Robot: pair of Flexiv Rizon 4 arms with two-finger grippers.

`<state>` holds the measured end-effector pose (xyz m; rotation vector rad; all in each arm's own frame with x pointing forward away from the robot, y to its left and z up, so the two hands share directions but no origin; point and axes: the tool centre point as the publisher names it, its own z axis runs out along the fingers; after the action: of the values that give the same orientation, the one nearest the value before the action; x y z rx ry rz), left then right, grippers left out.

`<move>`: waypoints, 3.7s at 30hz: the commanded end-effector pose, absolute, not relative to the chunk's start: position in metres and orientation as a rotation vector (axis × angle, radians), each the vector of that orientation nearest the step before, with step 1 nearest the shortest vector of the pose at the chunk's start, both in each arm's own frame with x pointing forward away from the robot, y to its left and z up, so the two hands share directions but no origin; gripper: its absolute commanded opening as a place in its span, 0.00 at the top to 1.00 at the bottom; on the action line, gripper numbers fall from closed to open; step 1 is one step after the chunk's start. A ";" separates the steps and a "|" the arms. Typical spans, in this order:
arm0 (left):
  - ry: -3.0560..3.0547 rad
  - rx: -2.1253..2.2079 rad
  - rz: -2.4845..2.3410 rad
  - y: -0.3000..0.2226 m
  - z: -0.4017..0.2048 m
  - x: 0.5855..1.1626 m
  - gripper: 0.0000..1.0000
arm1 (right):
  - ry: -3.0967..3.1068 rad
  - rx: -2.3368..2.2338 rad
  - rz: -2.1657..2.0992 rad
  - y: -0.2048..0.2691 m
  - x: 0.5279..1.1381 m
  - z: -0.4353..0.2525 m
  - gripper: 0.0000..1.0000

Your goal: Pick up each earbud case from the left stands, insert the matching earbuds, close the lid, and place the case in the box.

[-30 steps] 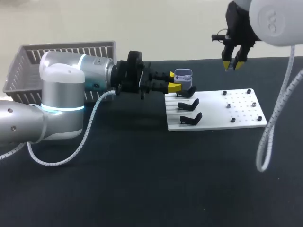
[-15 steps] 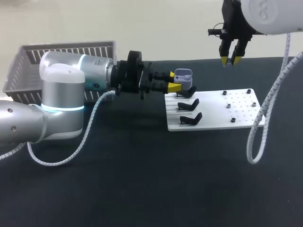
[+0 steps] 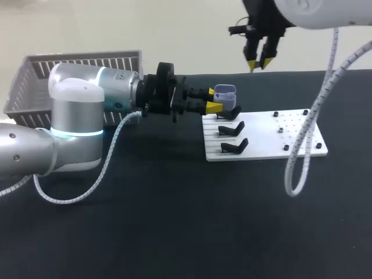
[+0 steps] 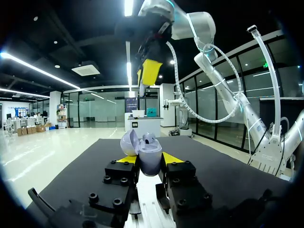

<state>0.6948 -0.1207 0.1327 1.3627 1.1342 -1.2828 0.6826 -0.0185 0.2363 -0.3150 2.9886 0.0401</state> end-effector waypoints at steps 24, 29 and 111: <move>1.133 1.361 -1.281 -0.121 0.132 0.695 1.00 | 3.017 -0.513 -0.015 0.043 0.675 0.206 1.00; 1.133 1.361 -1.281 -0.121 0.132 0.695 1.00 | 2.988 -0.519 -0.019 0.044 0.674 0.200 1.00; 1.133 1.361 -1.281 -0.121 0.132 0.695 1.00 | 3.017 -0.152 0.065 0.000 0.747 0.189 0.00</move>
<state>0.6947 -0.1207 0.1326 1.3627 1.1342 -1.2827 0.7294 -0.0027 0.1961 -0.1593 2.9818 0.0685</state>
